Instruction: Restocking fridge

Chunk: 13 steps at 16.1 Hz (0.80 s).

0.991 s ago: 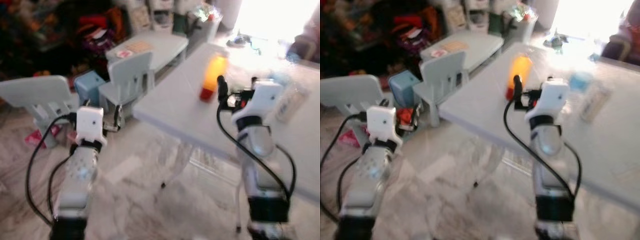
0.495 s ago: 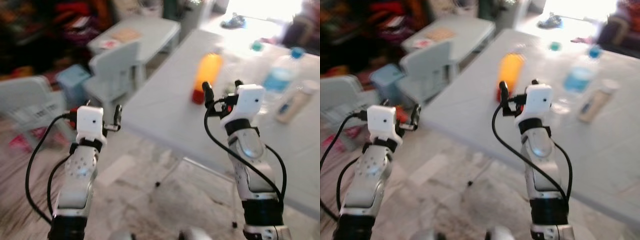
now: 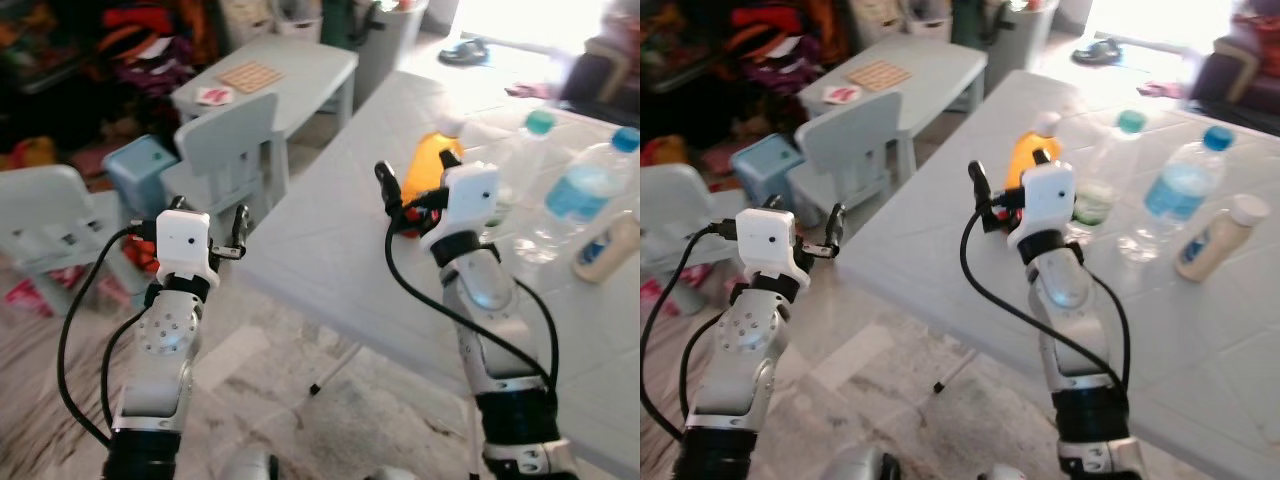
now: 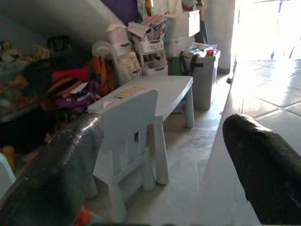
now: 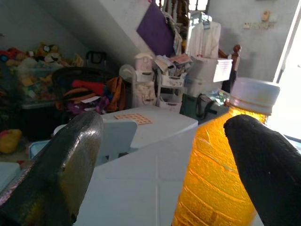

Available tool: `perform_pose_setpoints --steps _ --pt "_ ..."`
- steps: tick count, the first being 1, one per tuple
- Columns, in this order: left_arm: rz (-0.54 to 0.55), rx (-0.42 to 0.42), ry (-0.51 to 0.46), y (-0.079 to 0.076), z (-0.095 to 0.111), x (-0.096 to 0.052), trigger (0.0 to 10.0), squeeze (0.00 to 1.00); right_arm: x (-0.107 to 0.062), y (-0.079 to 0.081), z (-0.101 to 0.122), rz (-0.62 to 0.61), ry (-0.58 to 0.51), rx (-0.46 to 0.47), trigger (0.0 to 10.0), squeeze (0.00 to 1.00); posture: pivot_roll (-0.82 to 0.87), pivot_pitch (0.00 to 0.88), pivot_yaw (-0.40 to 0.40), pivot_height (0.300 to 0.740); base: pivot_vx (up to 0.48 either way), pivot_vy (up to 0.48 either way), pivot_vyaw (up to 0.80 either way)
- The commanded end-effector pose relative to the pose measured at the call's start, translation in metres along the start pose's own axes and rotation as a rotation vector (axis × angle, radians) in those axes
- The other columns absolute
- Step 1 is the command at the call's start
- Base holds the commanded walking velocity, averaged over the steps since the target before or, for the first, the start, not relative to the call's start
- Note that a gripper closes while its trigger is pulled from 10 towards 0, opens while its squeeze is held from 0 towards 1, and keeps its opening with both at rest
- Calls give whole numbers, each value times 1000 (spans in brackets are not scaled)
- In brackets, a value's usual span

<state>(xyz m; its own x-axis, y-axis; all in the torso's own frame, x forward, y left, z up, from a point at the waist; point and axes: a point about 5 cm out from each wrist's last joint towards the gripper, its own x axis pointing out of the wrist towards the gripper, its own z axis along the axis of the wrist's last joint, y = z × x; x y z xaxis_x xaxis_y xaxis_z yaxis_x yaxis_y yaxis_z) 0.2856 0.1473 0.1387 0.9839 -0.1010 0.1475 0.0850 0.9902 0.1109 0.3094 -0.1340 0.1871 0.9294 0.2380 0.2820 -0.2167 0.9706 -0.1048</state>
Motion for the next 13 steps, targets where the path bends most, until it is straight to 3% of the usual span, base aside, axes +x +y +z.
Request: perform_pose_setpoints --steps 1,5,9,13 --pt "-6 3 -6 -2 2 1 10000 0 1 -2 0 0 -3 3 10000 0 84 54 -9 740 0 0 0" --pt "-11 2 -5 -3 2 -1 10000 0 13 -3 9 -2 -52 -28 10000 0 92 58 -9 740 0 0 0" --pt "-19 -2 2 -4 0 -3 10000 0 29 -20 22 -98 -108 -85 10000 0 98 67 -10 740 0 0 0" --pt "-36 -5 2 -6 1 -3 10000 0 43 -25 25 -121 -113 -64 10000 0 103 75 -2 740 0 0 0"
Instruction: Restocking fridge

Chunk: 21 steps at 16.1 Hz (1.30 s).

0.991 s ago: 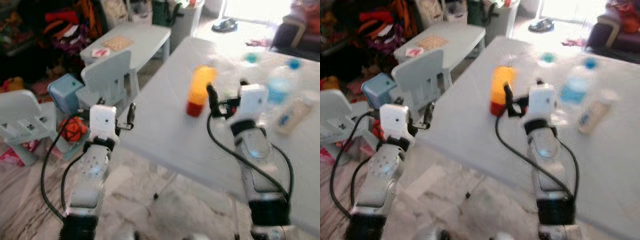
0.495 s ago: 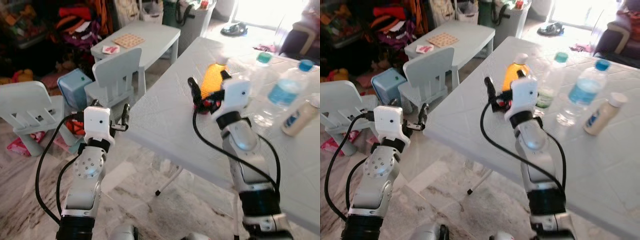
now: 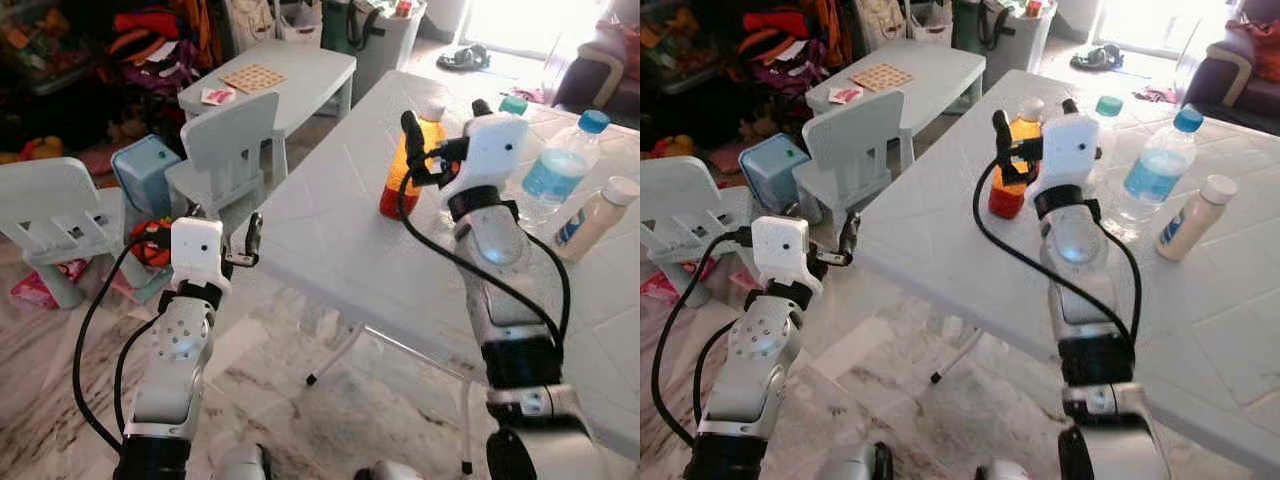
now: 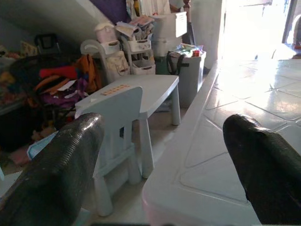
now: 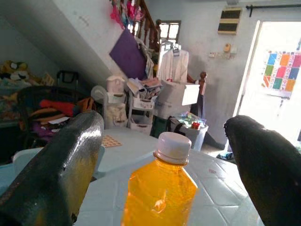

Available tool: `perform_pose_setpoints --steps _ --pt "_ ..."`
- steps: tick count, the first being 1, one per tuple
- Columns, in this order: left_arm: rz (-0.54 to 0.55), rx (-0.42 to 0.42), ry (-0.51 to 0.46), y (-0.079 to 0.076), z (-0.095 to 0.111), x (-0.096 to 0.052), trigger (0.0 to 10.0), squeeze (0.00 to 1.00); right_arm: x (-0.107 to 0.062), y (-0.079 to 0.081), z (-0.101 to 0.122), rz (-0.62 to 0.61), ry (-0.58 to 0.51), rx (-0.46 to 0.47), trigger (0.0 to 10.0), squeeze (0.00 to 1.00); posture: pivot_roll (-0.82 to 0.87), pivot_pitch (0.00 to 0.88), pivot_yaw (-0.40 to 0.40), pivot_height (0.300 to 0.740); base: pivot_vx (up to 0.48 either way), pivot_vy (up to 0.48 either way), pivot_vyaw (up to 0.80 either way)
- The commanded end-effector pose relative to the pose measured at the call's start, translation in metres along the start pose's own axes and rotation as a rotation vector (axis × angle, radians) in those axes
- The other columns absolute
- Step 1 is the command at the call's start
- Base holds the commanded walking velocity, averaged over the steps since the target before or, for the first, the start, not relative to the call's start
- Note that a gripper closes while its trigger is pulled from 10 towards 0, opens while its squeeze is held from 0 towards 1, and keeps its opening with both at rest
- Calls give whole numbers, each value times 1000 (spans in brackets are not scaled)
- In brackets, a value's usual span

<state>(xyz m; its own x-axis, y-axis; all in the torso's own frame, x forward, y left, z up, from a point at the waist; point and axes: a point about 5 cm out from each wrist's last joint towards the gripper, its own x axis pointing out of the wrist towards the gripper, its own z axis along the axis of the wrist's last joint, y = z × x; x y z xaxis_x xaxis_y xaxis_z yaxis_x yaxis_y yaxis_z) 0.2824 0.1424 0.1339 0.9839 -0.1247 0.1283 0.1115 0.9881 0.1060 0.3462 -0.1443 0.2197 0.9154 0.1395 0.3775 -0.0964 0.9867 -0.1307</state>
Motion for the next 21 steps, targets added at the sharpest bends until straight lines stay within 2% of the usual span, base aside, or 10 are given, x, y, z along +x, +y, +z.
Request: perform_pose_setpoints --steps 1,5,11,17,20,21 --pt "-14 5 -14 -1 5 0 10000 0 7 -3 7 -16 -33 2 10000 0 104 77 -1 740 0 0 0" --pt "-18 9 -12 0 6 -1 10000 0 22 -3 12 -33 -58 -6 10000 0 115 83 1 740 0 0 0" --pt "-35 12 1 -1 5 -4 10000 0 46 -6 16 -106 -48 60 10000 0 125 91 5 740 0 0 0" --pt "-40 13 7 0 5 -6 10000 0 46 -6 4 -172 9 82 10000 0 130 97 4 740 0 0 0" --pt "-48 10 12 -2 5 -5 10000 0 44 -10 -5 -192 49 138 10000 0 130 96 4 740 0 0 0" --pt "-50 9 12 -2 5 -5 10000 0 45 -12 -7 -195 65 129 4824 0 130 96 4 740 0 0 0"
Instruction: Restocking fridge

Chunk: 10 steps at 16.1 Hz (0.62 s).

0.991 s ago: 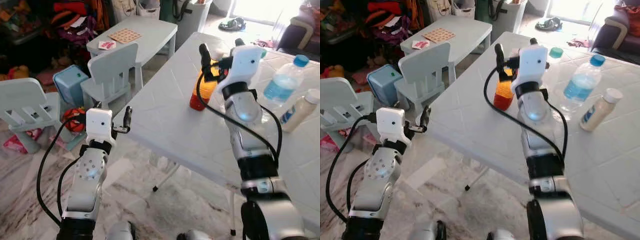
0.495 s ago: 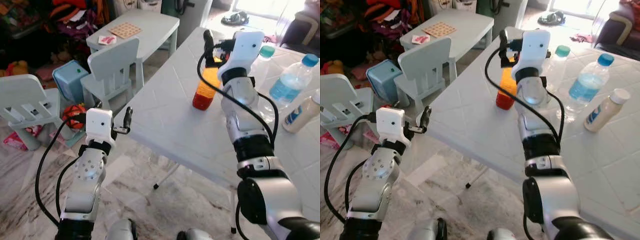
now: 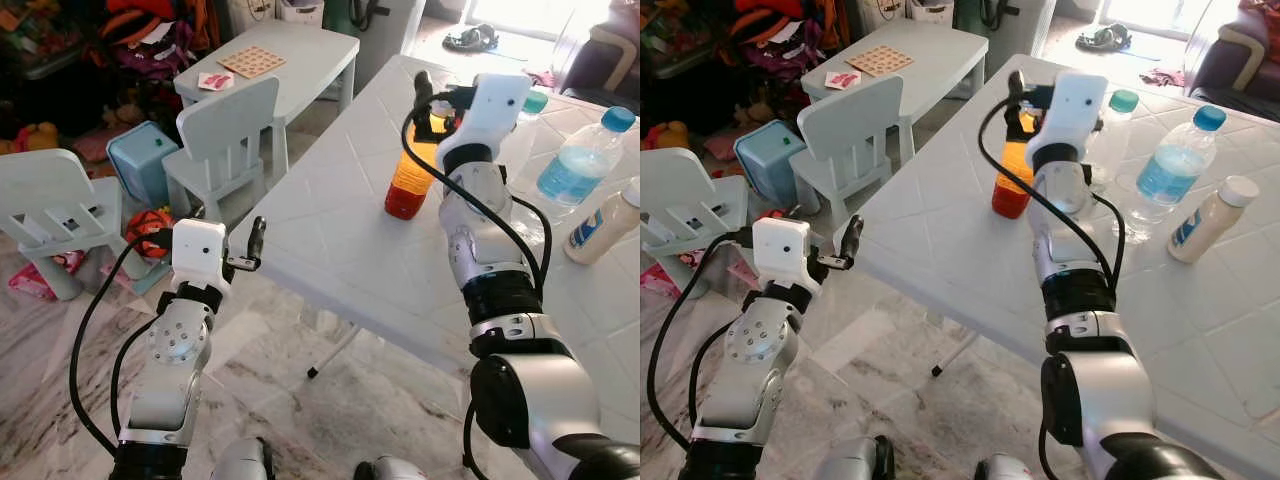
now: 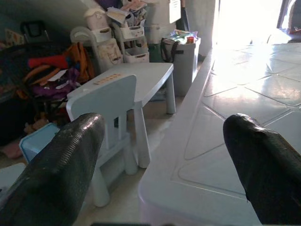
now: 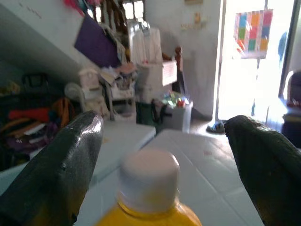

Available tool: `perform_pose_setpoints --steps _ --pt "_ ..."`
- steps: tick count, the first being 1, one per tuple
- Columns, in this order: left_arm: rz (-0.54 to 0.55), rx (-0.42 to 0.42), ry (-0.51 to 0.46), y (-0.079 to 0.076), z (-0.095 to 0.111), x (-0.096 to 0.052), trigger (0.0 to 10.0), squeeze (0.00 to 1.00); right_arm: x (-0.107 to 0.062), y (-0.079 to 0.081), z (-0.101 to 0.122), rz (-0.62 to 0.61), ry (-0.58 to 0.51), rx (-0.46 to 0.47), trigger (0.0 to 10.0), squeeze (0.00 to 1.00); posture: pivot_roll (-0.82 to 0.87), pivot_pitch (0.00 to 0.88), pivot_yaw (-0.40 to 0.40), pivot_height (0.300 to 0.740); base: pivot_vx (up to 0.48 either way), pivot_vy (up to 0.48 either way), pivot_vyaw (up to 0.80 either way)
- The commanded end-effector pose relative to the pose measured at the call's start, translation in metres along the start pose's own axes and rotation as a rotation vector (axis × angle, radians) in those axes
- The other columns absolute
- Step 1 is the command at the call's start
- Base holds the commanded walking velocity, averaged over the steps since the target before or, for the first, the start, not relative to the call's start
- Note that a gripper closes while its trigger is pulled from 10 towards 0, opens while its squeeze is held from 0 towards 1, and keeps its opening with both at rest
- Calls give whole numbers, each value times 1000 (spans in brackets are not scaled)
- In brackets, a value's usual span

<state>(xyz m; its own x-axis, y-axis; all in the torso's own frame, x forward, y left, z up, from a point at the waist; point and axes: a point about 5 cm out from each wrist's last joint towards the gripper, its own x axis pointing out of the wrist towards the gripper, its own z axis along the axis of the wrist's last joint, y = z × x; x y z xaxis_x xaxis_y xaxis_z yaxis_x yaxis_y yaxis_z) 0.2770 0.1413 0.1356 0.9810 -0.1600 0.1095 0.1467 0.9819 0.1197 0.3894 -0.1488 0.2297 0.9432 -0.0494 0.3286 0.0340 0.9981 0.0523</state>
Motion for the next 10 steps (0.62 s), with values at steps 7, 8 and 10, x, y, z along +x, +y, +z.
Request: perform_pose_setpoints --steps 7,8,10 --pt "-15 -1 2 -1 2 0 10000 0 5 6 -8 38 75 24 0 0 133 90 -2 740 0 0 0" --pt "-15 -1 2 -1 2 1 10000 0 5 7 -7 49 73 18 0 0 132 89 -3 740 0 0 0" --pt "-16 0 3 -1 1 1 10000 0 6 8 -8 58 86 29 0 0 130 86 -5 740 0 0 0"
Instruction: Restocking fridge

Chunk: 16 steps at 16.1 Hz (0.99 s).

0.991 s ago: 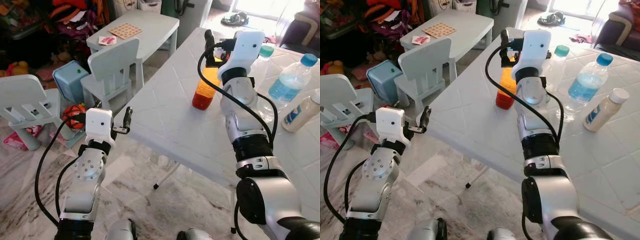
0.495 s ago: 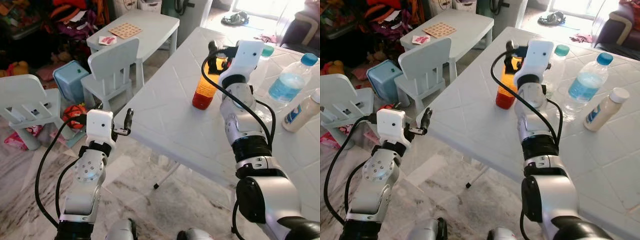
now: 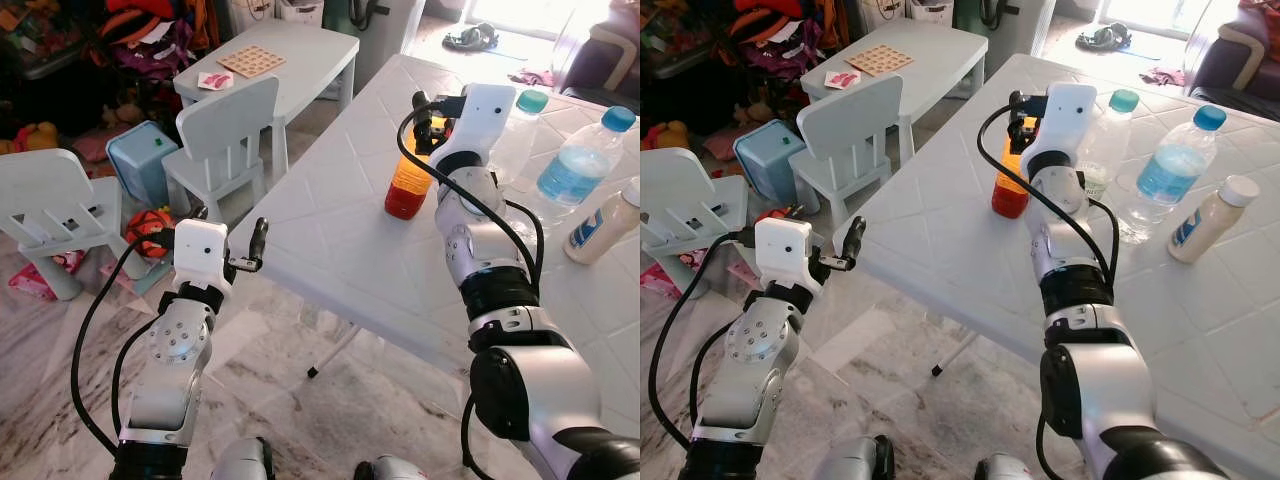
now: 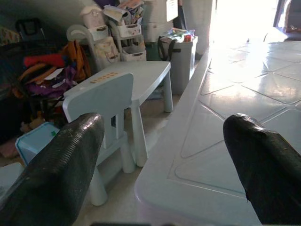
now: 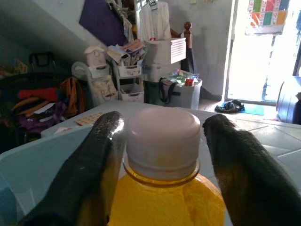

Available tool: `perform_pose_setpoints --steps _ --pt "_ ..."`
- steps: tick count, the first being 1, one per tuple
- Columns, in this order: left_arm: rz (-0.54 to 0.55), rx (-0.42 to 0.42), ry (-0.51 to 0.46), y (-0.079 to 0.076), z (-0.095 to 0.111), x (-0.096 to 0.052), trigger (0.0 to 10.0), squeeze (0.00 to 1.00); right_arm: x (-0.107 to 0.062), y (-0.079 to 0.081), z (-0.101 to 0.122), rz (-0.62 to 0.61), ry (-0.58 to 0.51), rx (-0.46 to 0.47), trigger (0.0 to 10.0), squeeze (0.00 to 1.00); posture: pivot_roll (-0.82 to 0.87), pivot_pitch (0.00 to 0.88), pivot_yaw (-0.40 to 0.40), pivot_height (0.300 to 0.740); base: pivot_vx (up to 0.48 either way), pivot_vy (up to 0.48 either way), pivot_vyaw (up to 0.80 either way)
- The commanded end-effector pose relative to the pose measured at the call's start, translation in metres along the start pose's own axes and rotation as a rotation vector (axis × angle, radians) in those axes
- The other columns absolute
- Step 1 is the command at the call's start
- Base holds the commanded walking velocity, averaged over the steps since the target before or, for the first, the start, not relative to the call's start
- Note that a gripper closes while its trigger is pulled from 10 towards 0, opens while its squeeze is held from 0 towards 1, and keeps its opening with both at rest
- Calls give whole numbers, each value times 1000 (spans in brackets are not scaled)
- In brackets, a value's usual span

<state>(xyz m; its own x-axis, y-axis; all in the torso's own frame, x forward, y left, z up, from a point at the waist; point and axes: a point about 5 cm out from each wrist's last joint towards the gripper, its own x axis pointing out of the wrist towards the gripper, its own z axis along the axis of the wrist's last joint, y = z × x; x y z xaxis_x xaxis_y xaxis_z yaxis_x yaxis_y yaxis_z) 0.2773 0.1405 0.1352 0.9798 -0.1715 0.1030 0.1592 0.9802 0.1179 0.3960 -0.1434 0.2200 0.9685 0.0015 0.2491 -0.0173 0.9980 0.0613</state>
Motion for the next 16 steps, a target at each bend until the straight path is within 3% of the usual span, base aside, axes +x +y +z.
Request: perform_pose_setpoints --steps 1,13,16 --pt "-5 3 -2 0 2 1 10000 0 4 3 3 13 13 17 0 0 128 84 -6 740 0 0 0" --pt "-19 -2 11 -4 -2 5 10000 0 4 3 1 57 67 74 0 0 127 50 -17 740 0 0 0" --pt "53 45 59 0 -10 5 10000 0 -14 14 11 193 -49 108 0 0 137 24 -20 740 0 0 0"
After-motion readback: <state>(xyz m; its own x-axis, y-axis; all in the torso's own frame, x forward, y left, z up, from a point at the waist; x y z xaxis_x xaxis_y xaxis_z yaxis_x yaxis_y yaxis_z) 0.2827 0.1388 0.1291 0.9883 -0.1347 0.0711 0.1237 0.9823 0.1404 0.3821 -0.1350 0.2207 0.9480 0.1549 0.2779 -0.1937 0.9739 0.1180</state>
